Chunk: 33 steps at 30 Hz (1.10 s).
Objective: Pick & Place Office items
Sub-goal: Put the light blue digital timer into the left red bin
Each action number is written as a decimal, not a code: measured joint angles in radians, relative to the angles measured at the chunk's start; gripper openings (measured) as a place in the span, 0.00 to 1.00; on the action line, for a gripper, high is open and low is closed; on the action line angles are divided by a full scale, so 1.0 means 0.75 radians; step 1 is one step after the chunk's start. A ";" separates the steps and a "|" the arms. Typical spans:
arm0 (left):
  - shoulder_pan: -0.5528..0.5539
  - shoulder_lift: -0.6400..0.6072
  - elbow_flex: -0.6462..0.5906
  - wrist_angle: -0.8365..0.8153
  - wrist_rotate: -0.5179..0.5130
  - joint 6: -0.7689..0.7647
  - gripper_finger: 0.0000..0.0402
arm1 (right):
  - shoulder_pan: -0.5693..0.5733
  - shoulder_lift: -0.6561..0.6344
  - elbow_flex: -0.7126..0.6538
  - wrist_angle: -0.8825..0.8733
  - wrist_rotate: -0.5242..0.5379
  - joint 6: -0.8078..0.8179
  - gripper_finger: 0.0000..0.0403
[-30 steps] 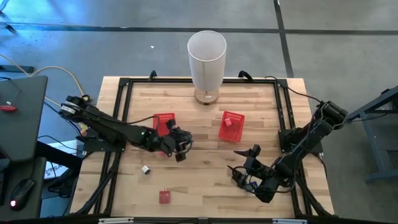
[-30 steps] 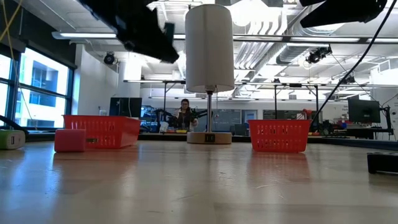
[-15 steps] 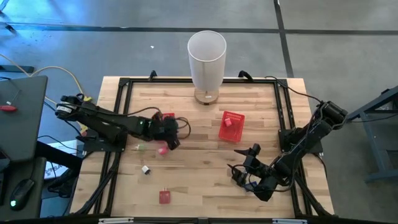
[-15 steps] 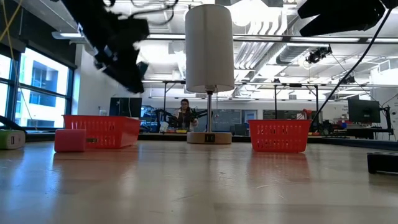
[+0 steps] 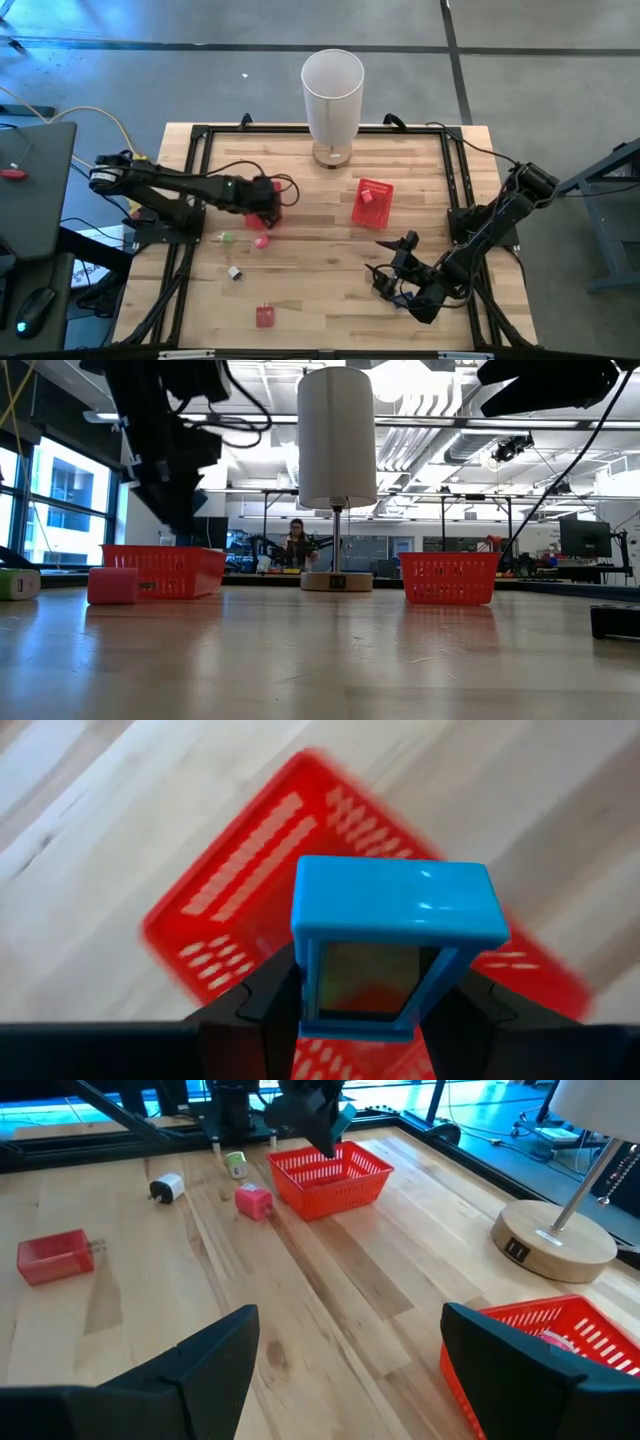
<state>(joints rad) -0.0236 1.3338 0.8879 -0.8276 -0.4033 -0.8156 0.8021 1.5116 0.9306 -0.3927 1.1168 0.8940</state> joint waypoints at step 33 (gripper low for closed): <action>0.161 0.185 -0.002 0.043 0.192 0.164 0.38 | 0.000 0.000 0.000 0.001 -0.066 -0.009 0.75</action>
<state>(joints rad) 0.0971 1.4723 0.8867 -0.7952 -0.2590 -0.6923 0.8021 1.5116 0.9306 -0.3923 1.0672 0.8871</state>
